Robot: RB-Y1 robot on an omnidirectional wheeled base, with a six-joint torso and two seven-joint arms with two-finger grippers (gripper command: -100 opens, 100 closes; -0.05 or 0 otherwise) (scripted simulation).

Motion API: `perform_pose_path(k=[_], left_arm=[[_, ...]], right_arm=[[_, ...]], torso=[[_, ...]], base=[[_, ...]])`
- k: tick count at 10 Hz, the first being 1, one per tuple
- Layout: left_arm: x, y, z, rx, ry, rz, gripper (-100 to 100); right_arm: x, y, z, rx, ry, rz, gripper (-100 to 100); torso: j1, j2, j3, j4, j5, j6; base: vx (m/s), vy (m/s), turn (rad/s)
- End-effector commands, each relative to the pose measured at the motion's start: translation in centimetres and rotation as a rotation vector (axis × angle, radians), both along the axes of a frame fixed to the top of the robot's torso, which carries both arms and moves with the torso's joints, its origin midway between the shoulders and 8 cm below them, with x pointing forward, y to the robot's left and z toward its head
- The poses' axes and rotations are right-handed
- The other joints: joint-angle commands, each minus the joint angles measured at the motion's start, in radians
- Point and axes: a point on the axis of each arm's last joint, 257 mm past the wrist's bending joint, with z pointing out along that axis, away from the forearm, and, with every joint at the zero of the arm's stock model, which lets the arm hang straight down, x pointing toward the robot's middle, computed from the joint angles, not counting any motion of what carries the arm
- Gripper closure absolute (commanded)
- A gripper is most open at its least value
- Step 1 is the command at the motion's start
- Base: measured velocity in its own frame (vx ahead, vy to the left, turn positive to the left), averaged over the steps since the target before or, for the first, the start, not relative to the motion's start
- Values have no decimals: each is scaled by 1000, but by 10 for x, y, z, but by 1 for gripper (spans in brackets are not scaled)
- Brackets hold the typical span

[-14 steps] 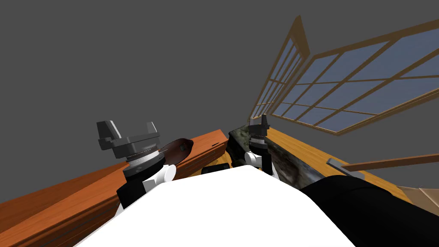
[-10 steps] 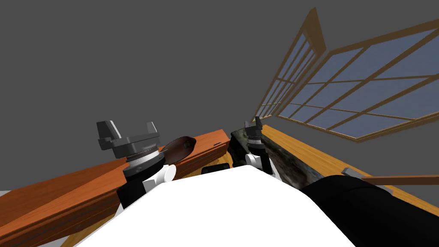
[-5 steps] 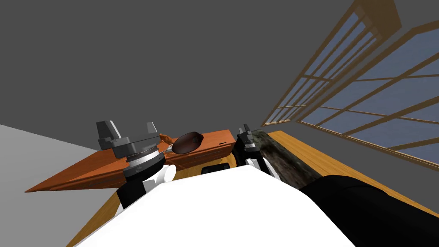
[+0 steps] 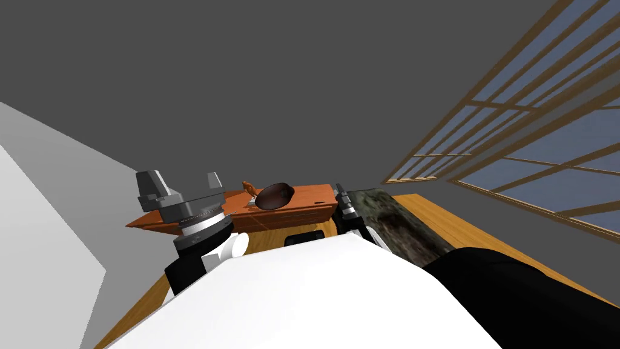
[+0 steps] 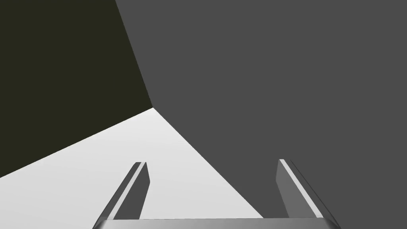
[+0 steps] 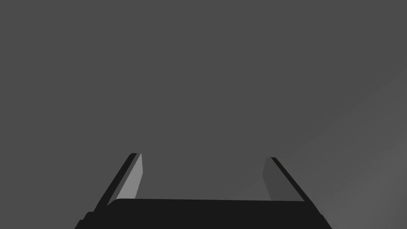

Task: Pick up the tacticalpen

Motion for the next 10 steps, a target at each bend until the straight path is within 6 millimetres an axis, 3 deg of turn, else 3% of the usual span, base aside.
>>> perform_pose_path(k=[1,2,3,5,6,10], left_arm=[[0,0,0,0,0,0,0],[0,0,0,0,0,0,0],[0,0,0,0,0,0,0],[0,0,0,0,0,0,0],[0,0,0,0,0,0,0],[0,0,0,0,0,0,0]], right_arm=[[4,0,-21,-24,47,4,-100],[0,5,-47,-62,108,18,-100],[-1,4,-53,-62,119,15,-100],[-15,11,-109,-148,251,45,-100],[-17,9,-117,-149,268,42,-100],[-77,12,-238,-367,550,125,-100]], torso=[[0,0,0,0,0,0],[0,0,0,0,0,1],[0,0,0,0,0,0],[-1,0,0,0,0,0],[0,0,0,0,0,0],[0,-1,0,0,0,0]], base=[[-28,23,152],[-27,28,246],[-21,18,199],[-28,30,392],[-24,26,213],[-12,38,438]])
